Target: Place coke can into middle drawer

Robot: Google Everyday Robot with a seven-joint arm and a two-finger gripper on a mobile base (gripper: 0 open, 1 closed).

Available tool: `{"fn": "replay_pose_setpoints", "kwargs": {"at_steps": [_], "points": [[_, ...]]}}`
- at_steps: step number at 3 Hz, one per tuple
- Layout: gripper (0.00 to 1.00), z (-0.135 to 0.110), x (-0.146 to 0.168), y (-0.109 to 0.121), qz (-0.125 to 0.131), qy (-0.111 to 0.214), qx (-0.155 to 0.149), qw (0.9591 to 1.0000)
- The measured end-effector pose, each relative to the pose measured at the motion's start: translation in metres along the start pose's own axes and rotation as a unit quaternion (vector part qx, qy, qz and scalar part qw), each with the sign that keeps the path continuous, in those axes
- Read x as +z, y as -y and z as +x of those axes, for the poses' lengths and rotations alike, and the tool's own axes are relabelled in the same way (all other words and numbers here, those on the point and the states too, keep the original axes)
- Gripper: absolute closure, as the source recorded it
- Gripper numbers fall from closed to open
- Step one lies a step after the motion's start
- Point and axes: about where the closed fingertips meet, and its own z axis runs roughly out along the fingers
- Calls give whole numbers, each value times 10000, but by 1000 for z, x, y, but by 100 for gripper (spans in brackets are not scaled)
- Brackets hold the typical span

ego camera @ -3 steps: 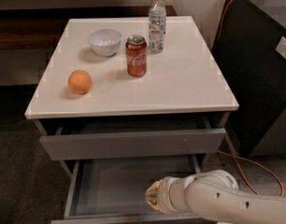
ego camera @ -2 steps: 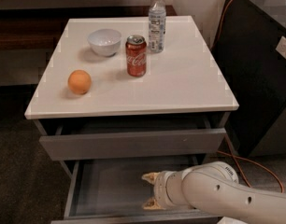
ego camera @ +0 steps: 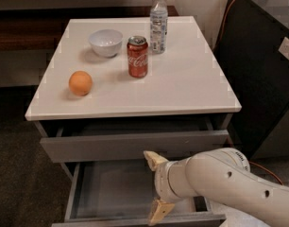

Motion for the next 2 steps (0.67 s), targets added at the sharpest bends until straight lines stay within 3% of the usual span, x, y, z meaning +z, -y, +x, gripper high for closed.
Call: {"fn": "replay_pose_setpoints", "kwargs": {"at_steps": [1,2], "points": [[0,-12,-21,11,-22,45,-110,9999],[0,-21,-38,21,-120,301,-136,9994]]}}
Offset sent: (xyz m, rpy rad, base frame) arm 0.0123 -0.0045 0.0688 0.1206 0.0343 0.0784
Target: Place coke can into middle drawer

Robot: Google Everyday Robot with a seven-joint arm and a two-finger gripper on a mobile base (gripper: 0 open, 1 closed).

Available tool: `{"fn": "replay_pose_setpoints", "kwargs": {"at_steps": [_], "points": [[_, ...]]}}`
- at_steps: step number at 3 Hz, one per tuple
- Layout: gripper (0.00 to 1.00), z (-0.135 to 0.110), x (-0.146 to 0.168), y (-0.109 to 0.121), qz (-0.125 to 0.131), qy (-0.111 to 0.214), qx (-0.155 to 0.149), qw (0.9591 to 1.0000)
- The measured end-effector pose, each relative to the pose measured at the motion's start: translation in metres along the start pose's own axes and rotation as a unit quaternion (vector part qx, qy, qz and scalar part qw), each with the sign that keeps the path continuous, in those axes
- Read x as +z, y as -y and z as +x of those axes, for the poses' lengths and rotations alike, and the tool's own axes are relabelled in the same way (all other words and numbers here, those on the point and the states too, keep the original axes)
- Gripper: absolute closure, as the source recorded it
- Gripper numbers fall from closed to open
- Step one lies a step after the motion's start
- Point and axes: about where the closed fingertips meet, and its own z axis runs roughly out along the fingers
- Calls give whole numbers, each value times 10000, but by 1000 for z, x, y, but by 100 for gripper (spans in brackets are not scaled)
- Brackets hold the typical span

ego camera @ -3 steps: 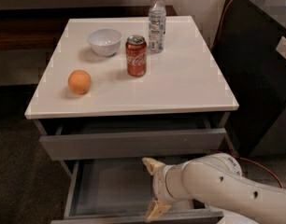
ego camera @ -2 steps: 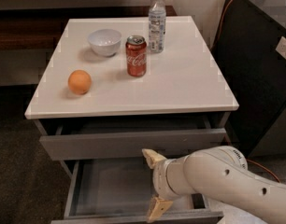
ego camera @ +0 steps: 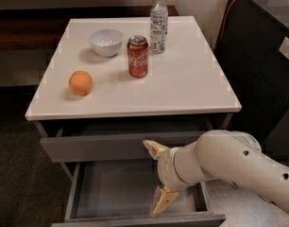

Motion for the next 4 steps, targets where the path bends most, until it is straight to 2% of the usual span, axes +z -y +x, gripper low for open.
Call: {"fn": "replay_pose_setpoints", "kwargs": {"at_steps": [1,2,3,4], "points": [[0,-8,-4,2,-3,49,-44,10000],[0,-31,-18,8,7,141,-159,9998],[0,-61,-42,24,19,224,-286,9993],[0,-83,-65,49,51,390,-219,9990]]}}
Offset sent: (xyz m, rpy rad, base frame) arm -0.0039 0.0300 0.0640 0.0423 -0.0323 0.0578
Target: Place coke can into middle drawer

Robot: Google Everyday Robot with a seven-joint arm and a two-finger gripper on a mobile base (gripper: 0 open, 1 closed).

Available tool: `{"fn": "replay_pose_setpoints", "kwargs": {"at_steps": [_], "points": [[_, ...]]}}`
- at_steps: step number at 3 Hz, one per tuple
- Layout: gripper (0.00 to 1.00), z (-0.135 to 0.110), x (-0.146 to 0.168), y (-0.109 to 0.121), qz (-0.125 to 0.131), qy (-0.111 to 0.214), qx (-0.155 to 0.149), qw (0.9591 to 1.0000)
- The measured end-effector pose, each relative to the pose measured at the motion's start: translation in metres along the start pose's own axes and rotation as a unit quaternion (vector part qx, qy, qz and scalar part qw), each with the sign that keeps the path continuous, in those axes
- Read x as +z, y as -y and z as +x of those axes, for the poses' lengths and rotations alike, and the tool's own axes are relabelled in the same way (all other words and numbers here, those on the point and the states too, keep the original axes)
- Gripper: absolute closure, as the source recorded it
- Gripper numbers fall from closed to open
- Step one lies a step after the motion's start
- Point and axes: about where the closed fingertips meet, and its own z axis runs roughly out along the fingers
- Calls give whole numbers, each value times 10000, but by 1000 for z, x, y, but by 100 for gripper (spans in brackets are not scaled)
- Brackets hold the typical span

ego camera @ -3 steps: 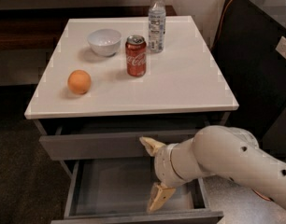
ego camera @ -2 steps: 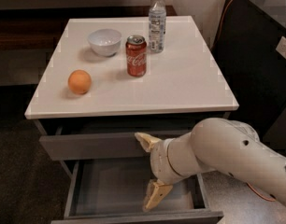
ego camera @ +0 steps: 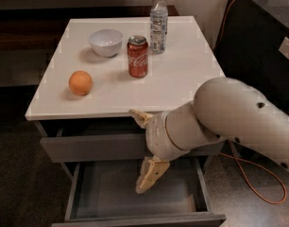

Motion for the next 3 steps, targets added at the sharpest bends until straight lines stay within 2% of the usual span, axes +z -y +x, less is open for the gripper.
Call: {"fn": "replay_pose_setpoints", "kwargs": {"at_steps": [1,2,3], "points": [[0,-13,-21,36,276,338,318,9985],[0,-18,-38,70,619,592,667,9941],[0,-10,-50,105,936,725,1085,9870]]}}
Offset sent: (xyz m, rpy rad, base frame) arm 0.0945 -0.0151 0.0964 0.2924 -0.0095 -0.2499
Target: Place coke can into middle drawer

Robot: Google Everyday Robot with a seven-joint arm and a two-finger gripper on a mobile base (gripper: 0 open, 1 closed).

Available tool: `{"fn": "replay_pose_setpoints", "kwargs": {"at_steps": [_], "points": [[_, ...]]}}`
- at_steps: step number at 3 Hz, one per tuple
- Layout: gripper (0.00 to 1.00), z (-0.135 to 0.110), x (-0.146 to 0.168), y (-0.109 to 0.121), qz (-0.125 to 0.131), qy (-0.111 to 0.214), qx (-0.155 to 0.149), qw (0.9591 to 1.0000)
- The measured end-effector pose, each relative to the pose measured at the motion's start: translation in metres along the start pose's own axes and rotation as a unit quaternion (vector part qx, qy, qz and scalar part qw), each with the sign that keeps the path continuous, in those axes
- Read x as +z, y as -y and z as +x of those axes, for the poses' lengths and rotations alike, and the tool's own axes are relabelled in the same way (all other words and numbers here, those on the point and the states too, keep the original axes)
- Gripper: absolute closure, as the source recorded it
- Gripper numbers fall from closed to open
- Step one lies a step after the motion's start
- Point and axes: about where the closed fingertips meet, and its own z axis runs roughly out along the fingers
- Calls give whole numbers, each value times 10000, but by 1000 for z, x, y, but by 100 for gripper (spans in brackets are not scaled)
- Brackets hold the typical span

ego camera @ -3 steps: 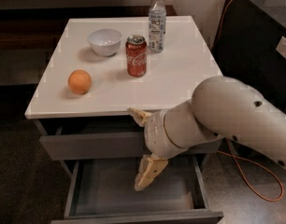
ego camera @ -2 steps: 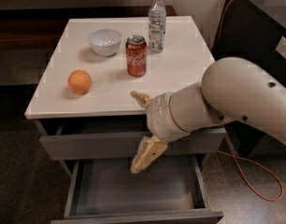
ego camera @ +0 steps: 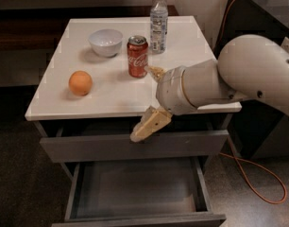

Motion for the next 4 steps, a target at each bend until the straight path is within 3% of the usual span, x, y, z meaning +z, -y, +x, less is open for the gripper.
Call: {"fn": "replay_pose_setpoints", "kwargs": {"at_steps": [1,2,3,4], "points": [[0,9,-7,40,389,-6,516,9979],[0,18,-7,63,653,-124,791,9946],[0,19,-7,65,672,-138,853,9940],[0,23,-7,72,807,-160,1105,9905]]}}
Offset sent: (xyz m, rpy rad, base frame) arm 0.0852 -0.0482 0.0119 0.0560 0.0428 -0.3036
